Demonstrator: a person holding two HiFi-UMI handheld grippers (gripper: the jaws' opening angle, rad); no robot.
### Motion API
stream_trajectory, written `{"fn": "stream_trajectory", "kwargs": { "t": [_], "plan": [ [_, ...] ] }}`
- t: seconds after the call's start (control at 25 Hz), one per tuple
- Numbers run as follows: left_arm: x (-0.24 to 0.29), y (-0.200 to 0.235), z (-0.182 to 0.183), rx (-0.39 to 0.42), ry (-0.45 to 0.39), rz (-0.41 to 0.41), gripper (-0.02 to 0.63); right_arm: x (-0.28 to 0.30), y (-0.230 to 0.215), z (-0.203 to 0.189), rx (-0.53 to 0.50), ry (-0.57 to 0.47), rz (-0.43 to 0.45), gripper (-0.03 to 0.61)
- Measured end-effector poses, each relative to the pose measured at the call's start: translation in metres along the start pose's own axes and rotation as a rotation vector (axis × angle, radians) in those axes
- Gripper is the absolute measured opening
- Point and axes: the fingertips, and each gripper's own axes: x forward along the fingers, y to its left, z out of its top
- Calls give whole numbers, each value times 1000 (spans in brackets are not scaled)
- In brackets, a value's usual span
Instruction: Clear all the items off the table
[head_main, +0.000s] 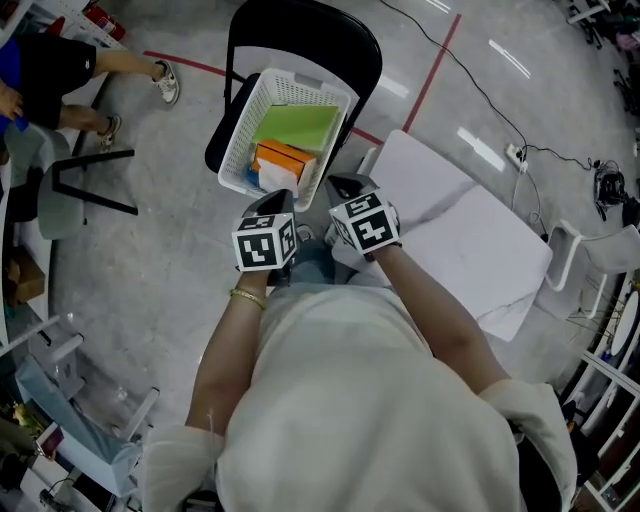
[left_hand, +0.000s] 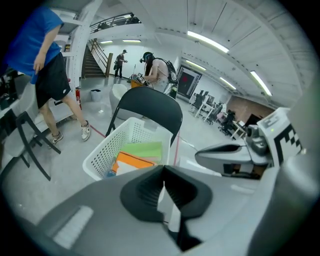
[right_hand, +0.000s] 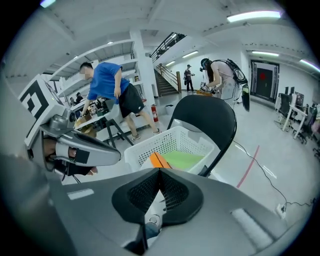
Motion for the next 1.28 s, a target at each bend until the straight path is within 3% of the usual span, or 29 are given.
{"fn": "stream_trajectory", "kwargs": {
  "t": [0.4, 0.64, 1.28],
  "plan": [
    [-1, -59, -14, 57, 14, -39, 9, -59, -28, -35, 96, -69, -68, -2],
    [5, -113, -28, 131, 34, -105, 9, -102, -53, -68, 186, -115, -118, -2],
    [16, -264, -70, 308, 77, -257, 9, -220, -119, -146, 307, -207, -244, -2]
  ]
}}
